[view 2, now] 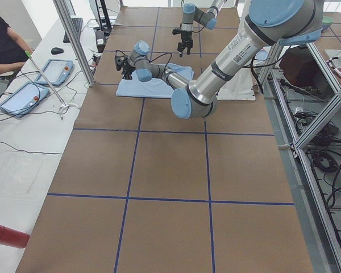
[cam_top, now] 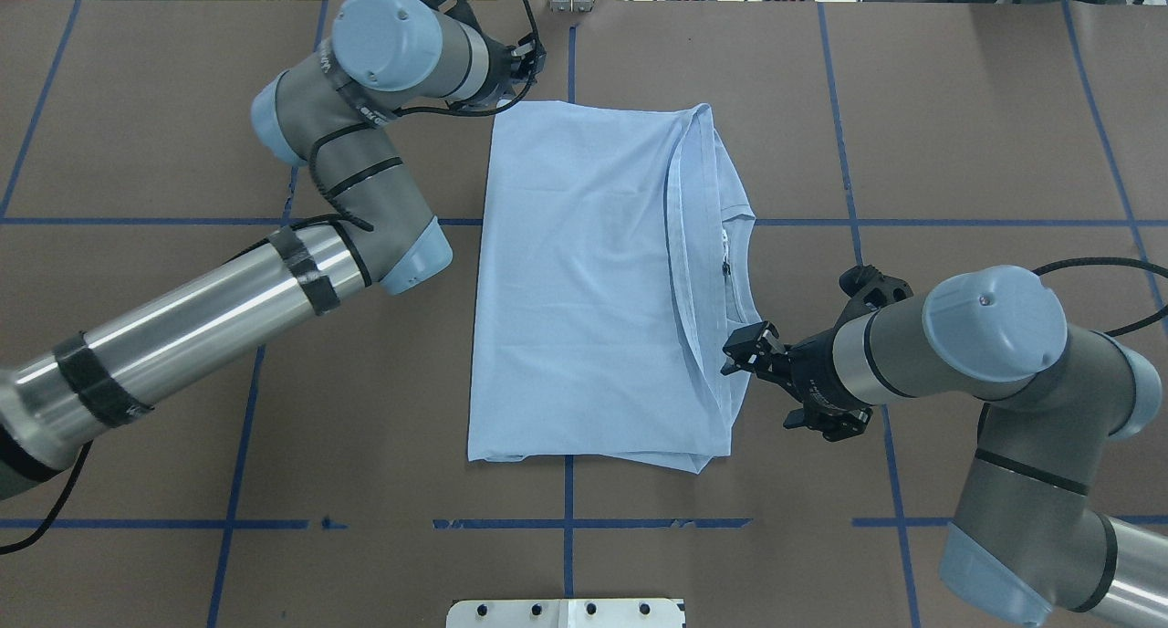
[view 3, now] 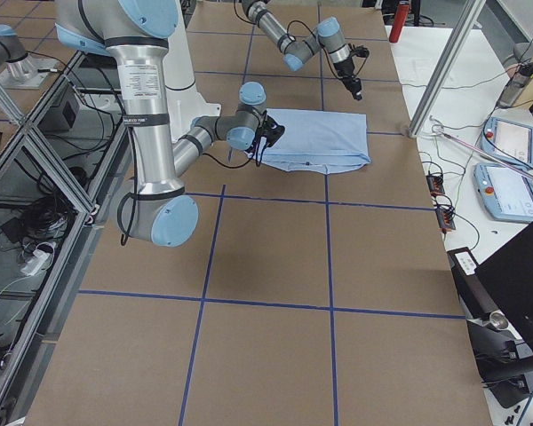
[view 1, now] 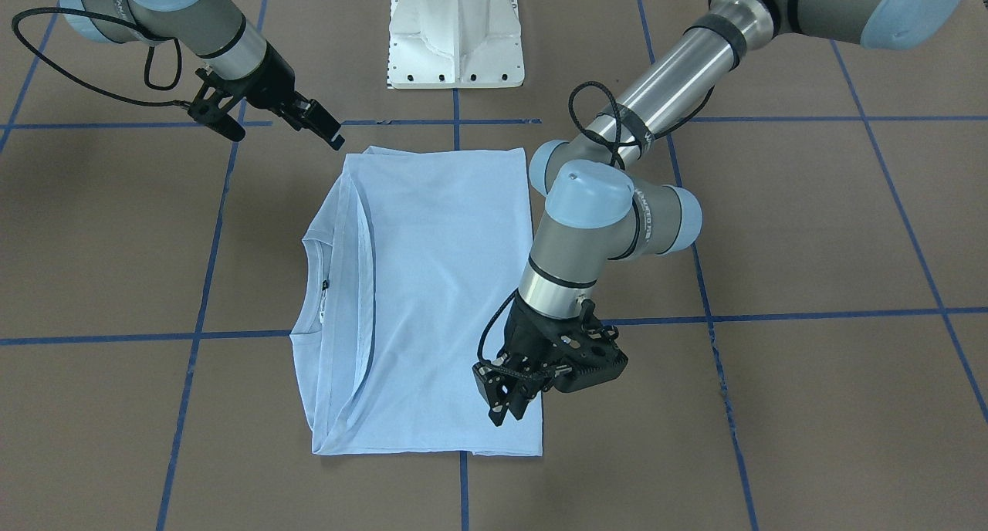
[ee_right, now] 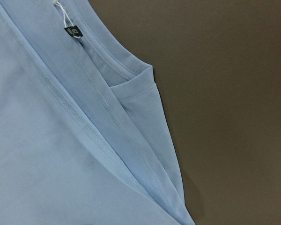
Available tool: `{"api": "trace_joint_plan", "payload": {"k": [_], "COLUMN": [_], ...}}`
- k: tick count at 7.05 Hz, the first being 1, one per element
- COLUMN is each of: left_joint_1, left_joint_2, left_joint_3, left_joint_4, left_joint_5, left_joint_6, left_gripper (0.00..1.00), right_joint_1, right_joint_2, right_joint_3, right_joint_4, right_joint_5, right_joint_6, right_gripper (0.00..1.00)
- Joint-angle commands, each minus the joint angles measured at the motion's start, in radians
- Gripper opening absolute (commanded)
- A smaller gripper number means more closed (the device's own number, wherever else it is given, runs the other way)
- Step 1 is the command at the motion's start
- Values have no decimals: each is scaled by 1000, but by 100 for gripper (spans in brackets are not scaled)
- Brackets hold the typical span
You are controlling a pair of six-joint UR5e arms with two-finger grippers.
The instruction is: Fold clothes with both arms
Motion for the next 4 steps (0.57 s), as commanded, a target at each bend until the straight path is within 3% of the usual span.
{"api": "trace_joint_plan", "payload": {"k": [1, 3, 4], "left_joint_1": [2, 6, 6], "left_joint_2": [116, 119, 119], "left_joint_3": [-141, -136, -135], "left_joint_4": [15, 10, 10], "left_joint_5": [-29, -28, -28], "left_joint_6": [0, -3, -4], "left_gripper": [39, 40, 40], "right_joint_1": [-88, -177, -205], "right_joint_2": [15, 124, 132], "right_joint_3": [-23, -27, -39], "right_joint_4": [-38, -229, -249], "right_joint_5": [-152, -269, -336], "right_joint_6": [-74, -76, -78], "right_gripper": [100, 100, 100]}}
